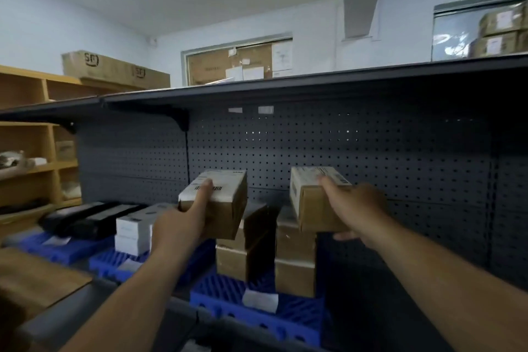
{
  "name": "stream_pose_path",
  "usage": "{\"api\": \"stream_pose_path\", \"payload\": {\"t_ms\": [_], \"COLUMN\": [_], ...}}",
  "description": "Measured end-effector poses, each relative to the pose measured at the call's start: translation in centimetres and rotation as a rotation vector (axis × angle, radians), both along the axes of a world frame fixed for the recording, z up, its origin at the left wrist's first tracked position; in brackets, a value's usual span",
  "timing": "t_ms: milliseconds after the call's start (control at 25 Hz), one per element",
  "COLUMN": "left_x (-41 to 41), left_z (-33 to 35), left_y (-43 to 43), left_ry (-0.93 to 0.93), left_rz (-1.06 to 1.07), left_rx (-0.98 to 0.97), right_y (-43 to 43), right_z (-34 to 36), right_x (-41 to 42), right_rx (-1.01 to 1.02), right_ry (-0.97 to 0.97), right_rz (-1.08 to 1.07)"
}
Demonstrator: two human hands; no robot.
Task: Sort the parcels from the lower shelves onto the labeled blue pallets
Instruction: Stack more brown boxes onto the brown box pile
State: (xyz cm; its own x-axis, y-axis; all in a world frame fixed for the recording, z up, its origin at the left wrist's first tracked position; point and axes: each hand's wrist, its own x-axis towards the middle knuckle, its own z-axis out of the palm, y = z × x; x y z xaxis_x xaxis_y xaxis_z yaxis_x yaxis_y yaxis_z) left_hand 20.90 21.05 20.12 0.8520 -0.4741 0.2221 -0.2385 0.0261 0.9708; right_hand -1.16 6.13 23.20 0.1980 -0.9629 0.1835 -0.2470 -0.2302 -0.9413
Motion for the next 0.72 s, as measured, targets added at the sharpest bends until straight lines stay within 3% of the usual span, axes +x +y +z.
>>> {"api": "stream_pose_path", "payload": {"t_ms": [360,720], "left_x": [8.9,11.0], "left_z": [1.9,0.1], "left_y": [-7.8,-13.0], "left_ry": [0.11,0.015], "left_rz": [-0.146,-0.204], "left_rx": [-0.183,0.066], "right_y": [-3.7,-2.9], "right_z": [1.3,0.1], "right_x": [6.6,10.0], "right_rx": [0.054,0.027], "right_ry": [0.028,0.112], "right_rz": [-0.125,-0.372]}}
